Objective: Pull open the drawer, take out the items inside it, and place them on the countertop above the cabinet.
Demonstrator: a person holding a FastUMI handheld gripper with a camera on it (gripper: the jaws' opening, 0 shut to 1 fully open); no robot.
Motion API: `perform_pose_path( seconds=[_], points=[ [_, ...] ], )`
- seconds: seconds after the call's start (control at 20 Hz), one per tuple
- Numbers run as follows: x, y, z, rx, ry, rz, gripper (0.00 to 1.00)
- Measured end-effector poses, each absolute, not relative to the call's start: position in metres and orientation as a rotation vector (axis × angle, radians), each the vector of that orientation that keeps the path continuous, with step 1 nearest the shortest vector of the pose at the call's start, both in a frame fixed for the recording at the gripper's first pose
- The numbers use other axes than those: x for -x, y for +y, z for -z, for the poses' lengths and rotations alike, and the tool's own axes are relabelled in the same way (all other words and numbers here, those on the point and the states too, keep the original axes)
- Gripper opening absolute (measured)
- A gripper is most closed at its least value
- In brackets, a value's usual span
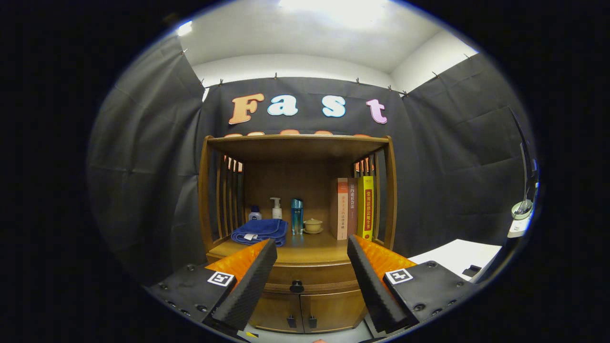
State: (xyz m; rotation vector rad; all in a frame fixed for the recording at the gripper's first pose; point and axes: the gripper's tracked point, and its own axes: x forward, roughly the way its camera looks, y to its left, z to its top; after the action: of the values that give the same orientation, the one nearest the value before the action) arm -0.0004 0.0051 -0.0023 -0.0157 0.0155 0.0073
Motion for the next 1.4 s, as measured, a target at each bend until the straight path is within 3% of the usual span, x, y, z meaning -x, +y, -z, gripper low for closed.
perform_pose_path(
  seconds=[0.45, 0.75, 1.05, 1.4],
  points=[
    [-0.017, 0.003, 0.054, 0.004, 0.032, -0.013, 0.99],
    [-0.038, 0.033, 0.155, -0.033, 0.105, -0.122, 0.99],
    [-0.069, 0.033, 0.265, -0.112, 0.234, -0.142, 0.99],
    [-0.107, 0.05, 0.314, -0.076, 0.287, -0.154, 0.98]
  ],
)
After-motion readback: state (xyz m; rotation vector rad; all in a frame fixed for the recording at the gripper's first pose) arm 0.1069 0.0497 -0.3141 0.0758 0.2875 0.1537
